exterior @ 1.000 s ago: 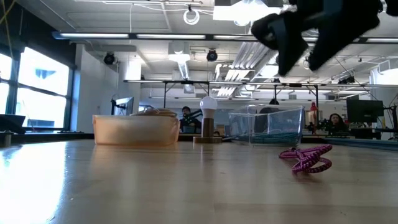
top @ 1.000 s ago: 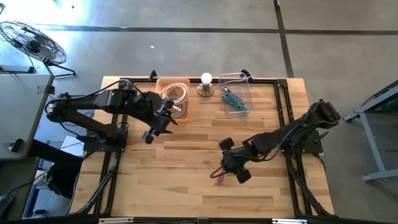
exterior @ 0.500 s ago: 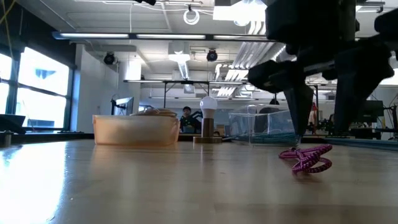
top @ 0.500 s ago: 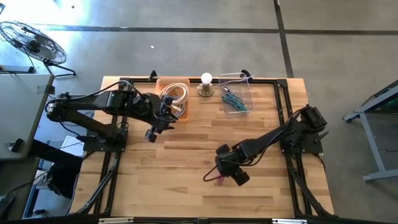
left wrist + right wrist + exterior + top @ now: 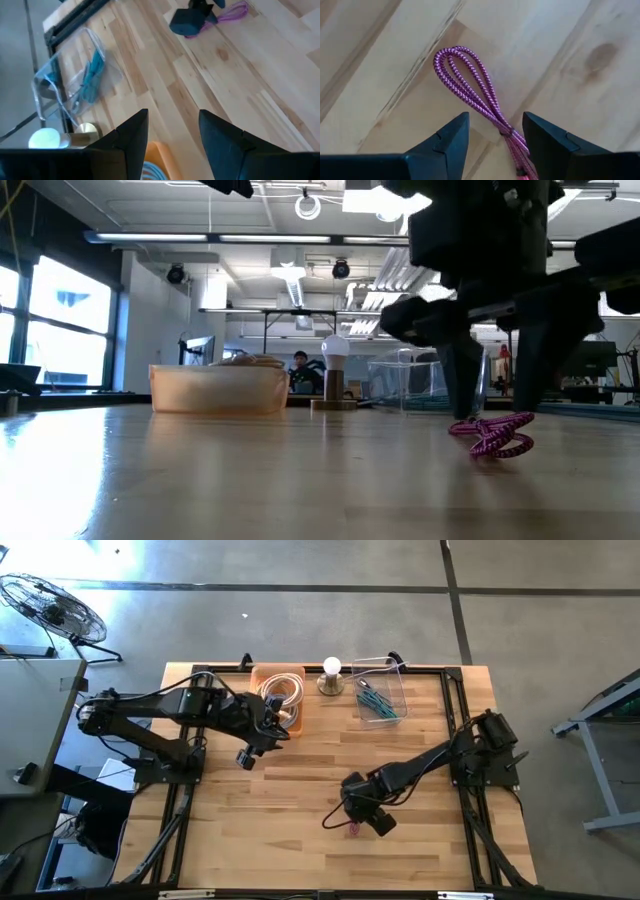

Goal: Pick & Place USB Port
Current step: Put the pink charger cable into the transparent bin

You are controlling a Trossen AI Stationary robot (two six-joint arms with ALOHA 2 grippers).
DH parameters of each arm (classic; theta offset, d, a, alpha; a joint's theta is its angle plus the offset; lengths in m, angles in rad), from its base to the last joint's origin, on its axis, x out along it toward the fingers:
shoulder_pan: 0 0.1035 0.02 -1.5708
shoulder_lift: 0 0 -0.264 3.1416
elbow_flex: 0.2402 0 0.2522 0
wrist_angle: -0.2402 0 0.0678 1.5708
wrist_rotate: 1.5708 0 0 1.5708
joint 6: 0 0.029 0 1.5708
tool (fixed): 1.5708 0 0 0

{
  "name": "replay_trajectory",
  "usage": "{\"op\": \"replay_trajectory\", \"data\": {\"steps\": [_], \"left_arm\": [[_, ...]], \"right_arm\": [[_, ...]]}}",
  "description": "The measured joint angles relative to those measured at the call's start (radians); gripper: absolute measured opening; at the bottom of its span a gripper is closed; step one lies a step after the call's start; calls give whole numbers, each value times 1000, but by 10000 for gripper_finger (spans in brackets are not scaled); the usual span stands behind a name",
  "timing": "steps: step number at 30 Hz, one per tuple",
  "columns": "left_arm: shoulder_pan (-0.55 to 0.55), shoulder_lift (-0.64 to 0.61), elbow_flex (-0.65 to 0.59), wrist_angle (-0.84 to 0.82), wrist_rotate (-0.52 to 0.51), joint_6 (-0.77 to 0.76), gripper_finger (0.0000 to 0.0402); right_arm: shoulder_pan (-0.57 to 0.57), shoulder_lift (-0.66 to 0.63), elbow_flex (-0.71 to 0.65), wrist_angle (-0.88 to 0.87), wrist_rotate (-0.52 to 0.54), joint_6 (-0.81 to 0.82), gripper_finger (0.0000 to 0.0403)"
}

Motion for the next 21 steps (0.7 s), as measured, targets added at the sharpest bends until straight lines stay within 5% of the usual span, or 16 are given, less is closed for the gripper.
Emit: {"op": "replay_trajectory", "data": {"steps": [10, 18, 21], "left_arm": [[0, 13, -76, 32, 2, 2, 171], [0, 12, -128, 31, 3, 0, 171], [0, 12, -130, 32, 3, 0, 171]], "right_arm": [[-32, 80, 2, 62, -132, 30, 161], [-31, 78, 24, 57, -49, -22, 19], [-22, 78, 52, 39, 25, -31, 21]]}}
